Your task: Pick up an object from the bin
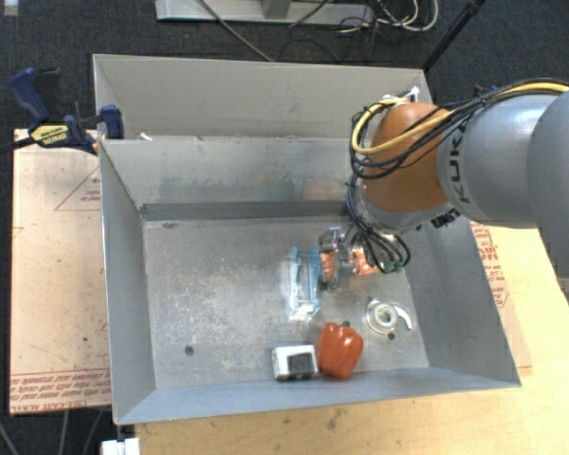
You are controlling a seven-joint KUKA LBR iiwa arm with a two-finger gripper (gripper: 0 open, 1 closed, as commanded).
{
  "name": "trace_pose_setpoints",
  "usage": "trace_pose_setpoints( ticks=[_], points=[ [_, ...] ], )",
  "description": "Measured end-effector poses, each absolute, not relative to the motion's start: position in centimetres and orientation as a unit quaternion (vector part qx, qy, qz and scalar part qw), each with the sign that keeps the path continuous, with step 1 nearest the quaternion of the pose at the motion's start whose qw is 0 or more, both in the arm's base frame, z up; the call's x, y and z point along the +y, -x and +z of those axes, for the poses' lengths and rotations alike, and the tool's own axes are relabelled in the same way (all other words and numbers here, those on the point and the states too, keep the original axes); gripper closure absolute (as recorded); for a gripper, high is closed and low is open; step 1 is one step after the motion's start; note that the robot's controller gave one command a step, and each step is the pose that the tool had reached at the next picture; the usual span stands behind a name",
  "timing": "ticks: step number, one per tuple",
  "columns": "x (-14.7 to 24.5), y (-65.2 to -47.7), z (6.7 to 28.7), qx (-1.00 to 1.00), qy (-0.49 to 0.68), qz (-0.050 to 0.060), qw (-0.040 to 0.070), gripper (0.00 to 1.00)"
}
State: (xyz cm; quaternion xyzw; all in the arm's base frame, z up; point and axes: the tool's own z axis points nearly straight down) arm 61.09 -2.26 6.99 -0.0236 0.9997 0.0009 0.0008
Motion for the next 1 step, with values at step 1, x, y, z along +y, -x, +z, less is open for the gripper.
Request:
trace_pose_setpoints(
  ticks=[1],
  points=[
    [-0.17, -60.55, 11.08, 0.999, 0.037, 0.000, -0.002, 1.00]
  ],
)
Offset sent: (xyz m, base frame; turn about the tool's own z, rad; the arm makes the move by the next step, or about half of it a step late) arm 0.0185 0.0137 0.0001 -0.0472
